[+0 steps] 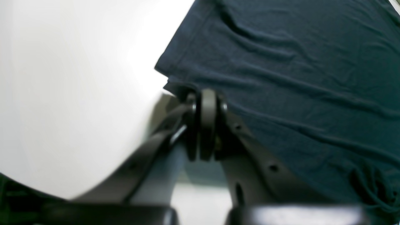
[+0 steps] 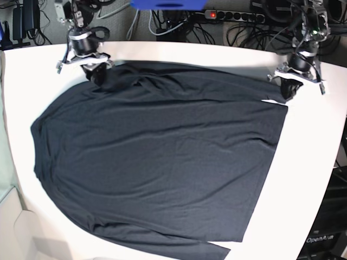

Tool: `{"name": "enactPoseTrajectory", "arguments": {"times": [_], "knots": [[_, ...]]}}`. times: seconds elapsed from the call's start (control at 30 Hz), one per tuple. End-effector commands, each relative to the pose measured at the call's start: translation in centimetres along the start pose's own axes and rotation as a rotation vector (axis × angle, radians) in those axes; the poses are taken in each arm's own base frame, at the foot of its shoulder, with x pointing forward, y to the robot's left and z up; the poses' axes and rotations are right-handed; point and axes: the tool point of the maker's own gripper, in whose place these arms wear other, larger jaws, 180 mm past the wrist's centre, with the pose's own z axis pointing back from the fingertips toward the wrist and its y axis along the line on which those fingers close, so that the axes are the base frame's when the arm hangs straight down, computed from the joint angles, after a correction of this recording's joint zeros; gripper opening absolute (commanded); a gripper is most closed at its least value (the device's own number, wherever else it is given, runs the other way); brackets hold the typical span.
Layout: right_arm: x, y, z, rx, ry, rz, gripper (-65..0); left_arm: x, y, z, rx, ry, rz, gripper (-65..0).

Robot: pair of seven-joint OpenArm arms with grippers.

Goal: Fold the T-shirt properly
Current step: 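Lift the hem corners and pull them toward the collar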

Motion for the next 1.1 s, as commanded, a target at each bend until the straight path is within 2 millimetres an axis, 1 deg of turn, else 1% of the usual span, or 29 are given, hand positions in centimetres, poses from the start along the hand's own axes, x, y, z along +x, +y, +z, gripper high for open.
{"name": "enactPoseTrajectory", "arguments": {"times": [0.0, 0.03, 0.13, 0.23, 0.27, 0.37, 0.43, 0.57, 0.6, 0.67, 0.83, 0.97, 1.07], "knots": [[0.9, 0.4, 0.0, 0.016, -0.023, -0.001, -62.3, 1.1, -0.2, 0.2, -0.013, -0.036, -0.012, -65.0], [0.8, 0.5, -0.2, 0.020, -0.009, 0.000, -64.9, 1.1, -0.2, 0.2, -0.013, -0.036, -0.010, -65.0], [1.0, 0.8, -0.9, 0.032, 0.030, 0.011, -65.0, 1.3, -0.3, 0.0, -0.017, -0.042, -0.007, -65.0], [1.8, 0.5, -1.0, 0.023, 0.019, 0.011, -65.0, 1.5, -0.5, 0.1, -0.022, -0.048, -0.006, -65.0], [2.0, 0.7, -1.0, 0.029, 0.013, 0.012, -65.0, 1.6, -0.5, 0.0, -0.021, -0.050, -0.005, -65.0], [3.2, 1.7, -0.8, 0.057, -0.013, 0.029, -65.0, 1.7, -0.6, 0.0, -0.023, -0.054, -0.005, -65.0], [4.3, 2.2, -0.7, 0.077, -0.031, 0.050, -65.0, 2.4, -0.9, -0.3, -0.031, -0.071, -0.003, -65.0], [6.0, 3.8, -0.6, 0.117, -0.069, 0.071, -65.0, 2.9, -1.1, -0.5, -0.037, -0.084, -0.003, -65.0], [6.4, 3.8, -0.8, 0.122, -0.073, 0.082, -65.0, 3.4, -1.3, -0.7, -0.042, -0.098, -0.002, -65.0], [6.6, 4.1, -1.1, 0.131, -0.059, 0.089, -65.0, 4.5, -1.8, -1.0, -0.053, -0.125, -0.003, -65.0], [7.7, 5.3, -2.1, 0.158, -0.058, 0.105, -65.0, 6.2, -2.3, -1.5, -0.061, -0.169, 0.000, -65.0], [8.7, 6.6, -3.1, 0.187, -0.050, 0.116, -65.0, 8.0, -2.9, -2.2, -0.075, -0.214, 0.004, -65.0], [9.6, 7.5, -3.8, 0.207, -0.056, 0.123, -65.0, 8.6, -3.1, -2.3, -0.079, -0.228, 0.003, -65.0]]}}
